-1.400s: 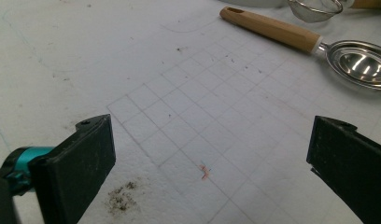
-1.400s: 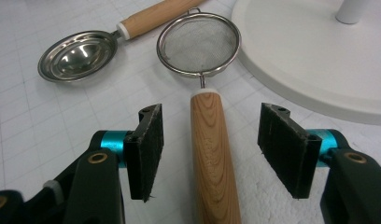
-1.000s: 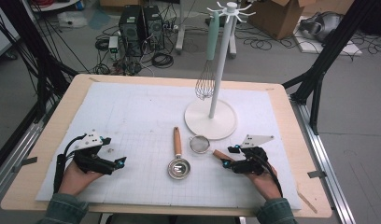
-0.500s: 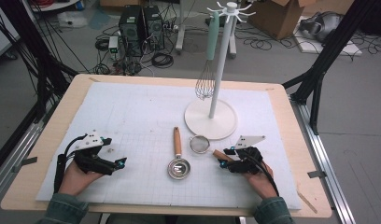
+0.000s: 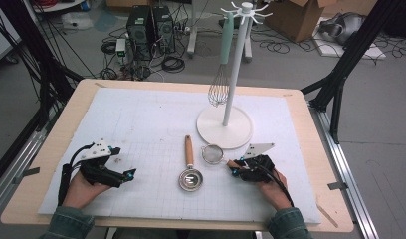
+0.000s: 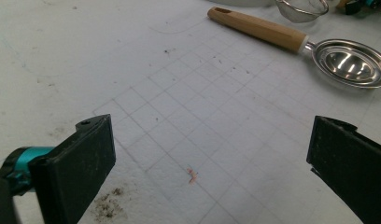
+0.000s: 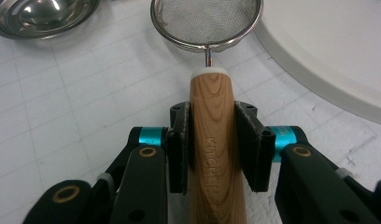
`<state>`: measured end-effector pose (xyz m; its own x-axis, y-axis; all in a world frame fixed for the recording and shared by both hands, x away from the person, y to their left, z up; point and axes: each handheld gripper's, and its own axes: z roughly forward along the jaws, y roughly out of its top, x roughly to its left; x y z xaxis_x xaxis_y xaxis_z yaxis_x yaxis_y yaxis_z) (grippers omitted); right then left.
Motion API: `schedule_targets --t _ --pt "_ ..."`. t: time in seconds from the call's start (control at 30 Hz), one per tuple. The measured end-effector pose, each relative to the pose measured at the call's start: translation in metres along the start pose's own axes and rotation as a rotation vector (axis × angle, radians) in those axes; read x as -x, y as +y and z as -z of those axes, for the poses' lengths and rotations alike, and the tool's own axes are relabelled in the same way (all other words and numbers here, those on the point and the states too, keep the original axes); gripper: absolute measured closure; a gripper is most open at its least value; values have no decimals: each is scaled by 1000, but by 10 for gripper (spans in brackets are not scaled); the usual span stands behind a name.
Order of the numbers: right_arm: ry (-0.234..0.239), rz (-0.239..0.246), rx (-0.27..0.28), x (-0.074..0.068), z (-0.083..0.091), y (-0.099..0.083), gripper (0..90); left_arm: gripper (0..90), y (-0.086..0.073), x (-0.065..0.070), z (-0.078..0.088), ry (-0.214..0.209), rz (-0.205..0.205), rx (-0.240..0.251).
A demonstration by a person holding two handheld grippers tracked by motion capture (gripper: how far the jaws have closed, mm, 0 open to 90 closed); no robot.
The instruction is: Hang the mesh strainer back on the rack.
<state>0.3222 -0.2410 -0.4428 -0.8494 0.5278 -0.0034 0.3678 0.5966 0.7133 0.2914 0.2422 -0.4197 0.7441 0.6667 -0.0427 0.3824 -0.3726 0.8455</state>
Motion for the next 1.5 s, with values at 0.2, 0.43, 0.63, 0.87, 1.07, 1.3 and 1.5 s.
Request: schedule_targets --t 0.2,0.43,0.63,0.87,1.07,1.3,1.5 --pt "9 -7 1 1 1 0 685 17 4 4 -1 -11 -17 2" --pt "50 -17 8 2 3 0 688 17 6 4 1 -9 -21 12" --pt "63 -12 36 0 10 8 687 17 7 6 1 -18 -26 11" --pt "122 35 62 -13 7 28 687 17 8 6 3 -22 -30 14" --pt "205 90 46 -34 -8 44 687 17 8 6 7 -25 -38 15" --pt "269 158 22 -56 -28 61 687 17 8 6 8 -29 -40 15" --pt "306 201 -5 -63 -44 78 686 17 9 6 8 -33 -43 14"
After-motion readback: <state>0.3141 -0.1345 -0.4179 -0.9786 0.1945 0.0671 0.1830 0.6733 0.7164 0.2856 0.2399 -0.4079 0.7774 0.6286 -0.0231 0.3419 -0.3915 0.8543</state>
